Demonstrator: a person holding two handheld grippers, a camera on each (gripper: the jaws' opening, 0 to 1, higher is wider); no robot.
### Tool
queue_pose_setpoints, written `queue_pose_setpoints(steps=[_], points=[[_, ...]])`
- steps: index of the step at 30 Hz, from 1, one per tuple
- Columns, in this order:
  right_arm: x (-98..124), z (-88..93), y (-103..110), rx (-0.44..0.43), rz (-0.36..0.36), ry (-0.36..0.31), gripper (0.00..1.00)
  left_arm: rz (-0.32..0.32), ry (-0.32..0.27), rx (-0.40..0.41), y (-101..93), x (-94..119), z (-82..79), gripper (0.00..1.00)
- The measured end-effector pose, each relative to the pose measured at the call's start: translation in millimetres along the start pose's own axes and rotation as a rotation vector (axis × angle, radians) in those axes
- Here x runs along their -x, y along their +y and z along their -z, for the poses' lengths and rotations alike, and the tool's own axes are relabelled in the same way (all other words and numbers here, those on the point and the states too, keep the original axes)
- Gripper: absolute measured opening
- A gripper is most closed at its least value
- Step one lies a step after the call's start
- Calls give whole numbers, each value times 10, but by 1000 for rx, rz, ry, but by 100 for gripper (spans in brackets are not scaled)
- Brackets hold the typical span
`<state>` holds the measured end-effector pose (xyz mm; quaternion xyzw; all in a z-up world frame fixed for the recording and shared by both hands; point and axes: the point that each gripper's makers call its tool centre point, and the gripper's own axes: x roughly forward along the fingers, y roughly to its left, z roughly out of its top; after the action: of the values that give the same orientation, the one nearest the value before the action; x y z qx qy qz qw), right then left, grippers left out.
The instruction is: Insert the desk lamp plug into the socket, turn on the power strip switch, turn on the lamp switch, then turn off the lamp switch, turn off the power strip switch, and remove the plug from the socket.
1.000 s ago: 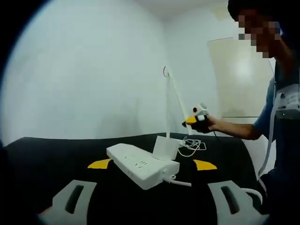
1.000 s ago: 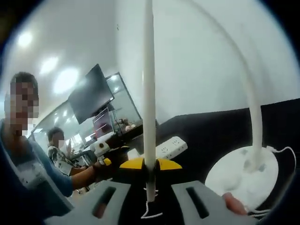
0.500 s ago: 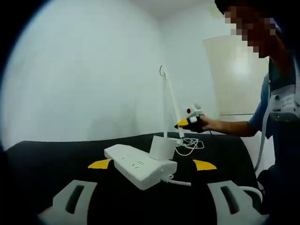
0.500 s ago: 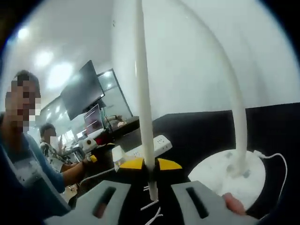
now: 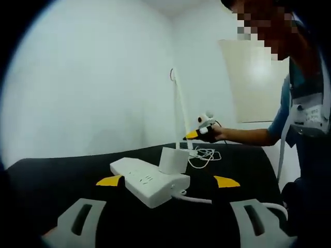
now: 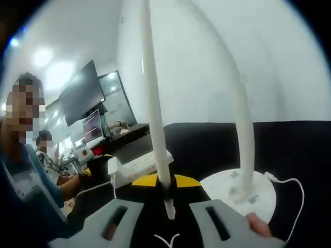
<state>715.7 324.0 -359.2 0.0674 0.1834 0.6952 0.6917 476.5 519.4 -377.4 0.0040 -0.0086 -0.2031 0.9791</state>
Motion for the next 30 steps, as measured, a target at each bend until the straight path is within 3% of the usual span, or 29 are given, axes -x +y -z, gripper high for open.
queue_pose_setpoints(steps=[16,30], points=[[42,-42,-344,26,74,-4,13,-17,22,-18,-10,-29,42,63],[32,-33,-418,78,113,-13,13,-27,27,-20,6,-26,54,63]])
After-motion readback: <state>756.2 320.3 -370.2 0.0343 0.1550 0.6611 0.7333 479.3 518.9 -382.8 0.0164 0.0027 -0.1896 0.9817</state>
